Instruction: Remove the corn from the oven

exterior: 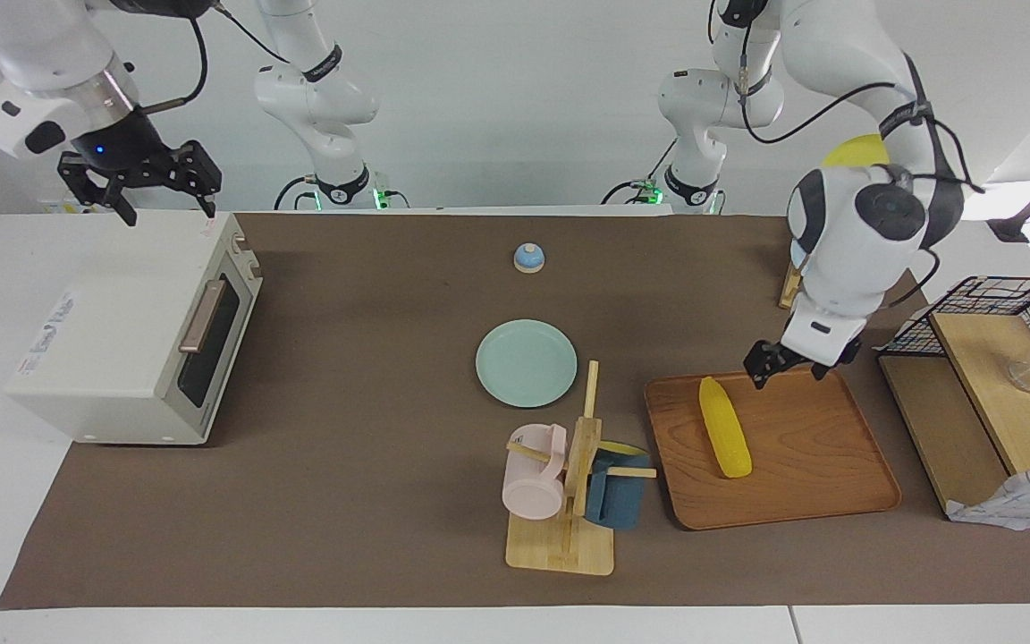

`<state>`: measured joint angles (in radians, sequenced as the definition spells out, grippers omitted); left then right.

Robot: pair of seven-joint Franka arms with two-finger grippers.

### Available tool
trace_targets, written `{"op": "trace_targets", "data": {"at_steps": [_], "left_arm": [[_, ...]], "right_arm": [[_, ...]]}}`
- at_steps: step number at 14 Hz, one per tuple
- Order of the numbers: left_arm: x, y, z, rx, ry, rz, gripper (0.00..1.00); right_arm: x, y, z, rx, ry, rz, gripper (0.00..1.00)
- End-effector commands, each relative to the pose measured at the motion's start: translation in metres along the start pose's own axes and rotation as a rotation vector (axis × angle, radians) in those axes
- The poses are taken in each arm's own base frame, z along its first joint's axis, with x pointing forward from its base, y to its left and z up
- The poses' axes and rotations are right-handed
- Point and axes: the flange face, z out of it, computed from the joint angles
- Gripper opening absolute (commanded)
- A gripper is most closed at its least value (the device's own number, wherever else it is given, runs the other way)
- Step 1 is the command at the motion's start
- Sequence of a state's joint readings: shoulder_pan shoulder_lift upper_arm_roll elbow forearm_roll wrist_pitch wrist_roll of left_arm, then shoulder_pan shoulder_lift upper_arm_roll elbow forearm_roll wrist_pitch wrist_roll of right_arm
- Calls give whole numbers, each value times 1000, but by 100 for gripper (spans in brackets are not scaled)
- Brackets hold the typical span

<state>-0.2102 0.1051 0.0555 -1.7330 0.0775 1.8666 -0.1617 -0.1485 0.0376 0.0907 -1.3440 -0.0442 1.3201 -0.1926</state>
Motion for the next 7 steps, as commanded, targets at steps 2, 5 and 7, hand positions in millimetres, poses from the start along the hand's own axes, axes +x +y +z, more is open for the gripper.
{"op": "trace_targets", "data": {"at_steps": [2,5,7], "left_arm": [[-33,-44,-74,-34,-72,25,100],[-45,-48,-131,-67,-123,45,100],[-49,-45,-136,-79,-130,71,100]], "right_arm": [[1,-16,6,10,-22,74,100],[-2,-12,11,11,-35,73,100],[-2,-12,12,12,-39,75,100]]}}
